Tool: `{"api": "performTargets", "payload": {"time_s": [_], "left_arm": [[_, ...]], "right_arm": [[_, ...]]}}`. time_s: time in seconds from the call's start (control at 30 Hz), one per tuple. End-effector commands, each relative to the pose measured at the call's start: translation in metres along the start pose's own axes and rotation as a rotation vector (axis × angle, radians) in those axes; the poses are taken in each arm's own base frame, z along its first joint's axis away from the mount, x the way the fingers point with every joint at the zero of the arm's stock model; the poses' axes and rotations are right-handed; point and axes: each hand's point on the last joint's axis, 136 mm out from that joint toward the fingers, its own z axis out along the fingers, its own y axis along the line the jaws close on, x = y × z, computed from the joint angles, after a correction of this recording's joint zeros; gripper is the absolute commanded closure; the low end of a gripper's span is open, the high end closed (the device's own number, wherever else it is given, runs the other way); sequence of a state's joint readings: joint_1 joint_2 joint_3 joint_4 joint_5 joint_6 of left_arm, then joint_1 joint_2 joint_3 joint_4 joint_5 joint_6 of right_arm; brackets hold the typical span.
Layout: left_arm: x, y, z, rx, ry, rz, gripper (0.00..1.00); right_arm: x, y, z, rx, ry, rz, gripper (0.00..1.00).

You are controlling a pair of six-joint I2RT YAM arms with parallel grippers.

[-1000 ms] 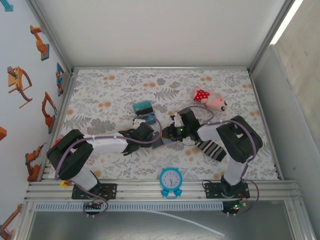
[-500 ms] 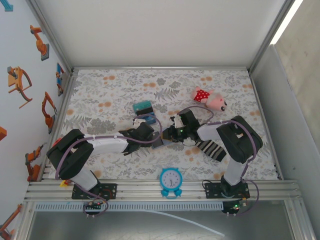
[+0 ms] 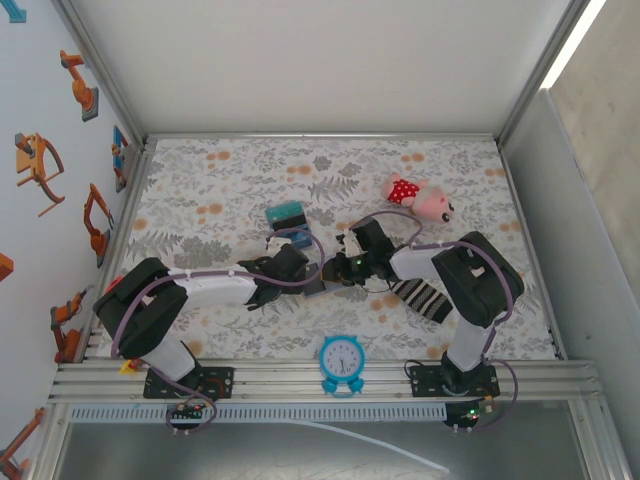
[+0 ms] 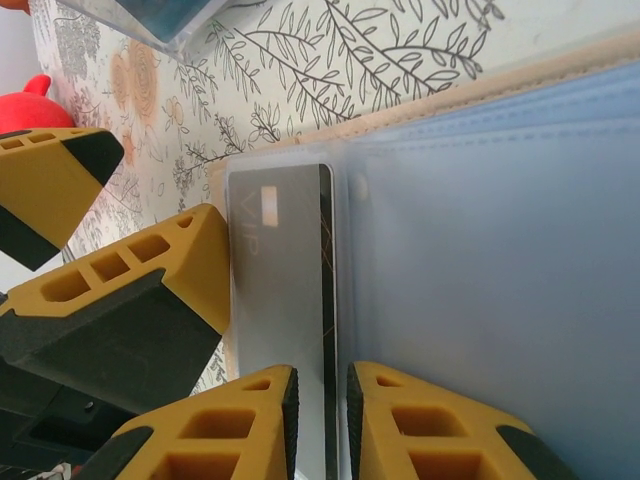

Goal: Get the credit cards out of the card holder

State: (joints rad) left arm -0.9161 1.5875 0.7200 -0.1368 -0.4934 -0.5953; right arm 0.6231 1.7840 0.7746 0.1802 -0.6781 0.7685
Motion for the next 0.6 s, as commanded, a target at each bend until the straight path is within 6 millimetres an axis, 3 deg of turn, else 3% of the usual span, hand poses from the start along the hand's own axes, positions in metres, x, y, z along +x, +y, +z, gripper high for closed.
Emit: {"api": "performTargets", "payload": {"time_s": [0.0,0.57], "left_arm": [[0.008,0.002,0.002,-0.027,0.032,0.046,0.03],[0.009,0.003,0.001,-0.036,0.033,0.059,0.03]], "right_arm": [[0.004,-0.004,0.003,0.035,0.024,0.012,0.79],[-0.008,0.036,0.002,-0.172,-0.003,0.024,0.87]]}}
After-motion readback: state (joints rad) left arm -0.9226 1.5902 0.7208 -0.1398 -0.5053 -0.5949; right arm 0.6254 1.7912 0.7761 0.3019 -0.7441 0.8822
